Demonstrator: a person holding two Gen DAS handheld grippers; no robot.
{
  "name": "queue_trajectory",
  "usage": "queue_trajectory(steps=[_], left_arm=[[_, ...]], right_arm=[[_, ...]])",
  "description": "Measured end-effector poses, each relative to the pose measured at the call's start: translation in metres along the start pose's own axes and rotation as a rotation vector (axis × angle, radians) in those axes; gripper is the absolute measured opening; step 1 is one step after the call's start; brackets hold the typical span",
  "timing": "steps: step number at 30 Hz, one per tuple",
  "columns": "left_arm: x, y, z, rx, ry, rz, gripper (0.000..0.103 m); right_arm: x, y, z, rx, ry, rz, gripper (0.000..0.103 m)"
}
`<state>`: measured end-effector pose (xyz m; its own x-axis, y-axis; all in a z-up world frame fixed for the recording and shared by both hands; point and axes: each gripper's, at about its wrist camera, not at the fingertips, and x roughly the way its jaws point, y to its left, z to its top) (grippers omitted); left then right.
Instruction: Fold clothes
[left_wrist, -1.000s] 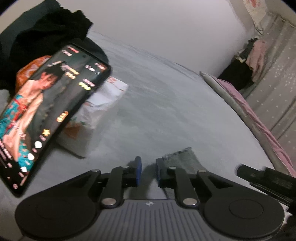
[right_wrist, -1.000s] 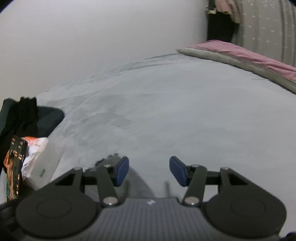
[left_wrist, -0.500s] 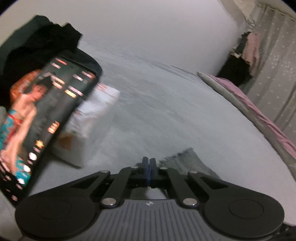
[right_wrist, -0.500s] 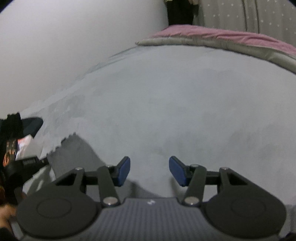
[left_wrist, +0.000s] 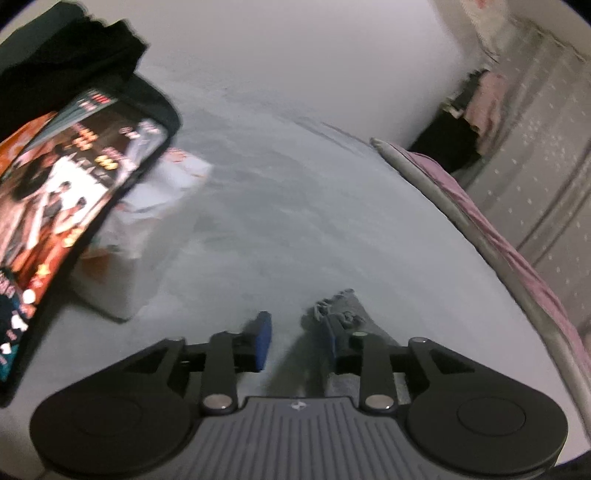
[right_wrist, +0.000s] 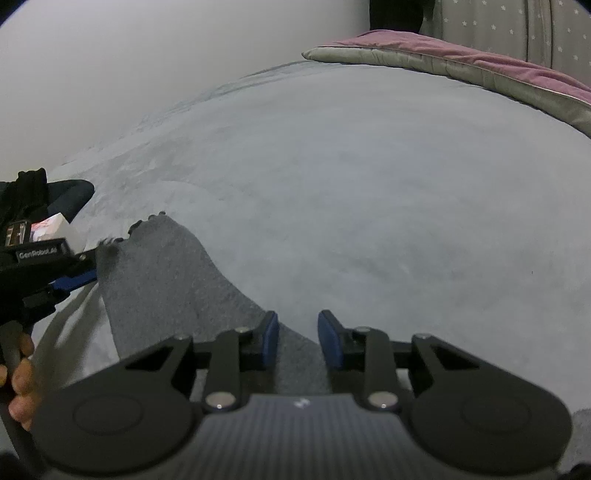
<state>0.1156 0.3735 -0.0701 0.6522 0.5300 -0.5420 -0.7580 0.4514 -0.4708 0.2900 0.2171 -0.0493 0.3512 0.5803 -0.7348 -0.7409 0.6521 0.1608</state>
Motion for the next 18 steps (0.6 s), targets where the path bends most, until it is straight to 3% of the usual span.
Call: queue_trajectory(steps=[2, 3, 4, 5, 7, 10, 14, 18], left_arm=[[0.002, -0.005, -0.003, 0.034, -0.006, -0.003, 0.028], [0.002, -0.006, -0.003, 0.043, -0.007, -0.004, 0.021], [0.002, -0.007, -0.004, 0.048, -0.006, -0.007, 0.006], [0.002, -0.006, -0.004, 0.048, -0.001, -0.011, 0.001], [0.002, -0.007, -0.004, 0.051, 0.004, -0.013, 0.000], [-0.004, -0.007, -0.001, 0.063, -0.022, 0.056, 0.000], [-0.005, 0.002, 0.005, 0.028, -0.024, 0.109, 0.000], [-0.003, 0.007, 0.007, -0.007, -0.005, 0.080, 0.000]], right_arm=[[-0.001, -0.001, -0.001, 0.001, 0.000, -0.001, 0.027], [-0.001, -0.001, -0.001, 0.000, -0.001, -0.001, 0.027], [-0.001, -0.001, -0.001, -0.001, -0.004, -0.003, 0.027], [-0.001, 0.000, -0.002, -0.002, -0.007, -0.004, 0.027], [-0.001, 0.001, -0.002, -0.004, -0.013, -0.008, 0.026], [0.000, 0.003, -0.004, -0.005, -0.020, 0.001, 0.006], [-0.002, 0.009, -0.004, -0.025, -0.051, -0.023, 0.005], [0.001, 0.010, -0.003, -0.019, -0.073, -0.055, 0.005]])
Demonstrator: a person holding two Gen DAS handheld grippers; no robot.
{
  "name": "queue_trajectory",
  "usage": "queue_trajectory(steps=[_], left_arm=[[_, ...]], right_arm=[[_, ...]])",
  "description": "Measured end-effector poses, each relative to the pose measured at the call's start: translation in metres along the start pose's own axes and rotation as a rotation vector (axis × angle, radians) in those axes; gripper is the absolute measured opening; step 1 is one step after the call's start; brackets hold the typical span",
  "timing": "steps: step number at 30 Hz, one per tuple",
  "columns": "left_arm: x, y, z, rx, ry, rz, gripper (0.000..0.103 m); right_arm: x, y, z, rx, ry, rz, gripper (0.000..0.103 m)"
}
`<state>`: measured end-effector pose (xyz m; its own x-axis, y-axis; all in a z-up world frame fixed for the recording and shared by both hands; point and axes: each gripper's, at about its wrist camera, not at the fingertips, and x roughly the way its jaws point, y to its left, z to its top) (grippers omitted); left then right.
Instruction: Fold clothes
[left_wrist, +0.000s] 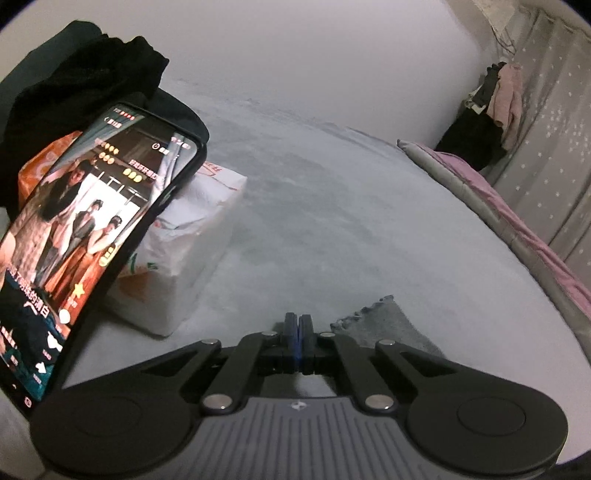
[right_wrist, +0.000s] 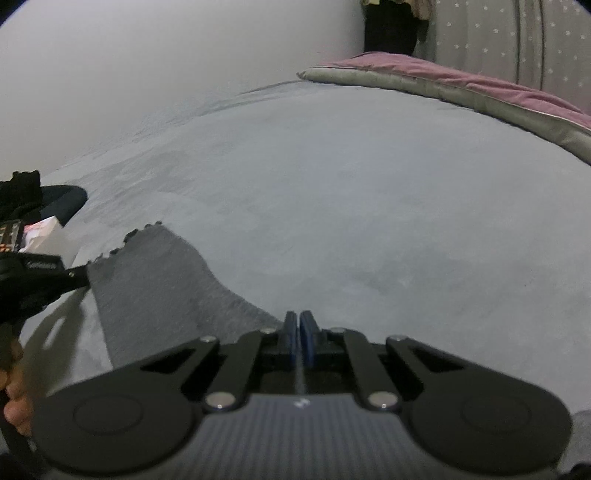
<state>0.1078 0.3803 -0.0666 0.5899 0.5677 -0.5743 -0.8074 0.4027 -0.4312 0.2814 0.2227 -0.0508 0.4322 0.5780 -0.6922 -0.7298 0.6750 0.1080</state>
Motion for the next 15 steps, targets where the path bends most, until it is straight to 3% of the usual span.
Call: queue_trajectory(steps=[3, 7, 10, 13, 14, 15], left_arm=[[0.001, 0.006, 0.003, -0.061, 0.029, -0.062, 0.002], [0.000, 0.004, 0.000, -0.043, 0.029, -0.103, 0.024], [0.000, -0.003, -0.002, -0.008, 0.022, -0.115, 0.029], [0.004, -0.008, -0.004, 0.020, 0.013, -0.111, 0.028], [0.005, -0.010, -0.004, 0.029, 0.010, -0.106, 0.026], [0.007, -0.012, -0.004, 0.037, 0.010, -0.103, 0.017]], right_arm=[[0.003, 0.002, 0.000, -0.003, -0.002, -0.008, 0.005], [0.002, 0.000, 0.000, 0.004, -0.020, -0.044, 0.005], [0.002, -0.001, 0.001, 0.014, -0.018, -0.046, 0.006], [-0.005, -0.002, 0.001, 0.039, -0.034, -0.038, 0.021], [-0.008, -0.003, 0.001, 0.047, -0.041, -0.035, 0.034], [-0.011, -0.002, 0.000, 0.050, -0.051, -0.030, 0.041]])
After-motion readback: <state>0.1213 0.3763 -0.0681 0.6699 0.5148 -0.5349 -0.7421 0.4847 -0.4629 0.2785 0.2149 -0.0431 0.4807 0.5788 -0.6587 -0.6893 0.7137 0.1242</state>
